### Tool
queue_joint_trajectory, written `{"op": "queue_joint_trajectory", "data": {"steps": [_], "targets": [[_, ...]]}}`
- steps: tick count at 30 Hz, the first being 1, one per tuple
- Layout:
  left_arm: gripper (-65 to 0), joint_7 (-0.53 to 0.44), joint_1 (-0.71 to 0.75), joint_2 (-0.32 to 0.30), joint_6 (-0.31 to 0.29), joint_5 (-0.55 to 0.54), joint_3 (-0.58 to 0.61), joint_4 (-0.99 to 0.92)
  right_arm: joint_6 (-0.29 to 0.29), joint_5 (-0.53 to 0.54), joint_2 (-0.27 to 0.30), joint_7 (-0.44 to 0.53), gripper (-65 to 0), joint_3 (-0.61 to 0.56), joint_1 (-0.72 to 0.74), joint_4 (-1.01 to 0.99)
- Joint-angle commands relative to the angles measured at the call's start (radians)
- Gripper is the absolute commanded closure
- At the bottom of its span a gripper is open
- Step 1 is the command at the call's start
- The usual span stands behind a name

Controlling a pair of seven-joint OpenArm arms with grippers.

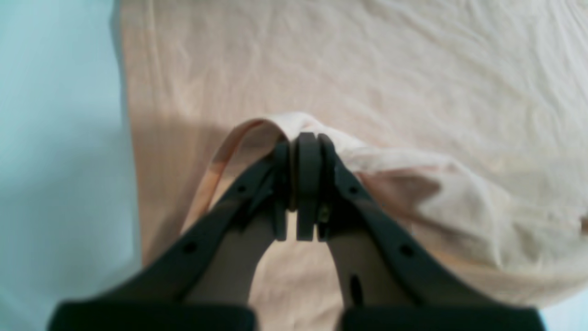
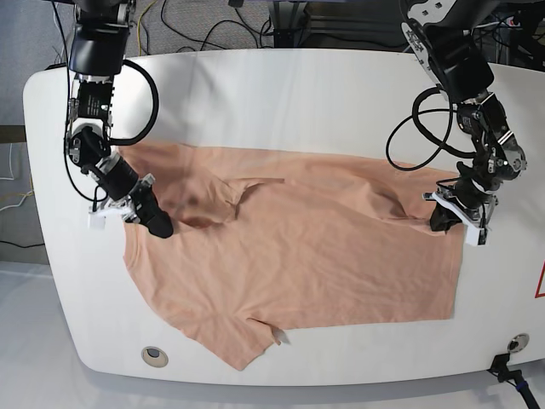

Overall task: Fold the T-shirt properly
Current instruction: 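Drag the held edges with both grippers across the shirt toward the hem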

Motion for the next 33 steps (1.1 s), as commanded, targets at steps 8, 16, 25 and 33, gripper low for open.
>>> {"op": "queue_joint_trajectory", "data": {"steps": [8,16,25,33], "targets": [[0.0,-0.103,-0.014,-0.07,-0.002,-0.018,-0.002,-0.079,0.015,-0.096,0.005,0.009,0.0,0.004,0.105,-0.024],[0.0,-0.115,-0.037,-0.086,-0.002,-0.018,0.034,-0.085,0.016,-0.157,-0.004,0.009,0.0,0.006,0.105,-0.024],[-9.5,-0.115,-0.04,-0.089,-0.002,-0.019,0.043,-0.08,0.016,-0.218,0.0,0.014,0.0,0.006,0.128,-0.026],[-10.7,-0.115,-0.037,-0.115,-0.002,-0.019,0.044,-0.077,0.009,-0.335,-0.001,0.011,-26.2,0.006,0.191,-0.034]]}}
